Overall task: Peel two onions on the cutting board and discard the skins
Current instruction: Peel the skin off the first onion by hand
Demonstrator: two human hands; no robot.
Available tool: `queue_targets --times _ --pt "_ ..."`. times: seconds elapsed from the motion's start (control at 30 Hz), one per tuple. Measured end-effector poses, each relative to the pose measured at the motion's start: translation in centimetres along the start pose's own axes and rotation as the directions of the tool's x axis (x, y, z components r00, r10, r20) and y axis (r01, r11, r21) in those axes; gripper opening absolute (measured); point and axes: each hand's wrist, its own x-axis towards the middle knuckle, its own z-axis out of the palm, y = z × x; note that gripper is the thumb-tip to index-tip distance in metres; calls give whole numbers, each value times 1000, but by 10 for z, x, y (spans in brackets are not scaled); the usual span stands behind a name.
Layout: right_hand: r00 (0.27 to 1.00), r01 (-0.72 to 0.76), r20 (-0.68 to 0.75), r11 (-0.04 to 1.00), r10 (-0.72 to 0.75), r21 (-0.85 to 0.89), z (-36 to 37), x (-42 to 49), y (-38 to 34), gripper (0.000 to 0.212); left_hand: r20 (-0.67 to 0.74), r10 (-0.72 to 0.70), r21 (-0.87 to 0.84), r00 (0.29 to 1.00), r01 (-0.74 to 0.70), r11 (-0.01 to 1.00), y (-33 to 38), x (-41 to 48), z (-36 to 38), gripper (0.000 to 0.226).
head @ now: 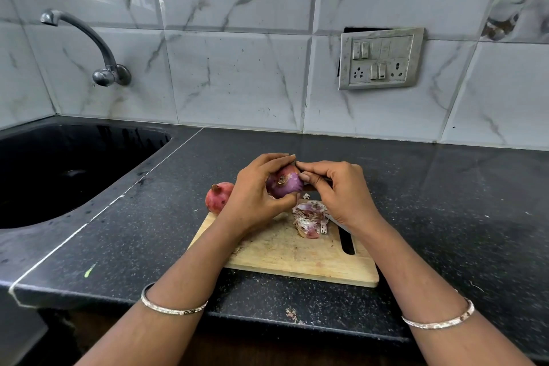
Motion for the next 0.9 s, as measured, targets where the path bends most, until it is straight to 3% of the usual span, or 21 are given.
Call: queue_targets --times 0.47,0.9 --pt "988 143 -36 971 -152 -192 2 -2 1 16 -19 -60 -60 998 59 996 -1 -3 1 61" --pt "981 174 -31 933 -194 -314 8 -4 -2 9 -33 -63 -29 997 62 998 -4 -2 2 61"
